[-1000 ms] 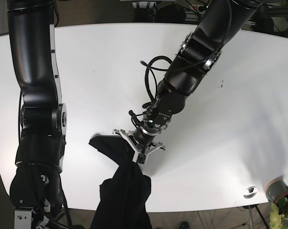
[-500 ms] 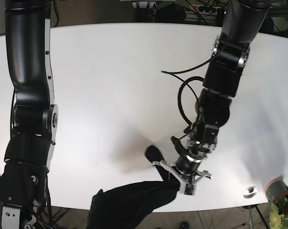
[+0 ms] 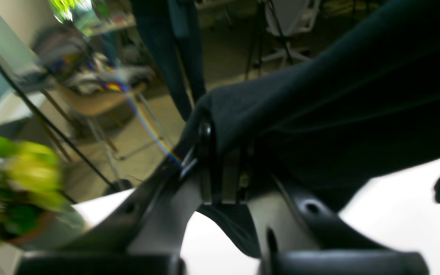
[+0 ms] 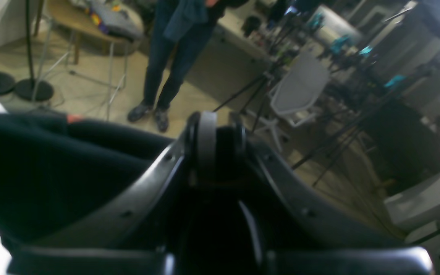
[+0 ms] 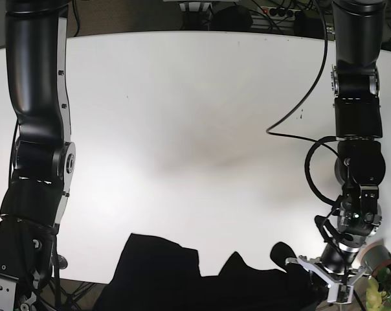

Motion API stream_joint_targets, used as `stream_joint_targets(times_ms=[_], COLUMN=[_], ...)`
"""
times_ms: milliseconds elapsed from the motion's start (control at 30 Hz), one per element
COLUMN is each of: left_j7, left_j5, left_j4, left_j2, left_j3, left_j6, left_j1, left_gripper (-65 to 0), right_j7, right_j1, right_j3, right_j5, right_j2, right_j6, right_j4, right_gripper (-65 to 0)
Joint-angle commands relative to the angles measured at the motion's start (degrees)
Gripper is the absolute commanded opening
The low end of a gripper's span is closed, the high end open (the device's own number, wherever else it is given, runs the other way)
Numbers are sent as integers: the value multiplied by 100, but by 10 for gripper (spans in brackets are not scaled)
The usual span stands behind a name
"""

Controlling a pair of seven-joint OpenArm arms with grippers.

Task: Fold the T-shirt properly
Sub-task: 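Lay the shirt across the table with both grippers pulling apart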

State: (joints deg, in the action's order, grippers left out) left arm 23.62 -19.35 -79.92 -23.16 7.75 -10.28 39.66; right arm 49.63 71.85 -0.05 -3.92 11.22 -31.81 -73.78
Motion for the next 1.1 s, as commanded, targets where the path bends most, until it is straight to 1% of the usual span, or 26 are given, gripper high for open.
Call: stream_joint_targets(times_ms=[0, 100, 167, 233, 333, 433, 500, 633, 733, 833, 967, 1000, 1067], left_j7=[-45, -45, -45, -45, -72, -72, -72, -80, -80, -72, -63, -63, -63], left_j5=[-3, -3, -12, -21, -21, -3, 6, 6, 6, 6, 6, 6, 6], left_j4=[-92, -100, -100, -100, -100, -241, -320, -382, -478, -593, -681, -716, -856], left_j2=[-141, -256, -396, -432, -440, -449, -449, -458, -467, -467, -475, -502, -660], left_j3=[-120, -181, -225, -322, -454, -665, -806, -973, -1087, -1395, -1544, -1544, -1553], left_j6=[-198, -347, -400, -400, -444, -646, -725, -857, -989, -1112, -1279, -1306, -1323], left_j1=[109, 56, -181, -340, -744, -1122, -1395, -1940, -2326, -2757, -3249, -3364, -3715], left_gripper=[-650, -650, -650, -650, -650, -650, -650, -650, -650, -650, -650, -650, -650], right_j7=[-211, -158, 70, 167, 211, 211, 211, 202, 193, 193, 185, 185, 185], right_j1=[295, 186, -236, -544, -1353, -2223, -2785, -3911, -4596, -5221, -5994, -6170, -6539], right_j3=[36, 238, 476, 608, 766, 915, 1030, 1478, 1671, 1909, 2278, 2322, 2410], right_j5=[-60, -60, -60, -60, -60, -69, -69, -60, -60, -69, -69, -69, -122], right_j2=[113, 139, 139, 139, 130, 113, 7, -274, -397, -520, -801, -854, -951], right_j6=[47, 47, 47, 38, 38, 38, 38, 12, 3, -6, -14, -23, -102], right_j4=[-169, -512, -864, -1093, -1567, -2139, -2446, -2921, -3176, -3369, -3572, -3607, -3739], right_gripper=[-629, -629, -629, -629, -629, -629, -629, -629, -629, -629, -629, -629, -629])
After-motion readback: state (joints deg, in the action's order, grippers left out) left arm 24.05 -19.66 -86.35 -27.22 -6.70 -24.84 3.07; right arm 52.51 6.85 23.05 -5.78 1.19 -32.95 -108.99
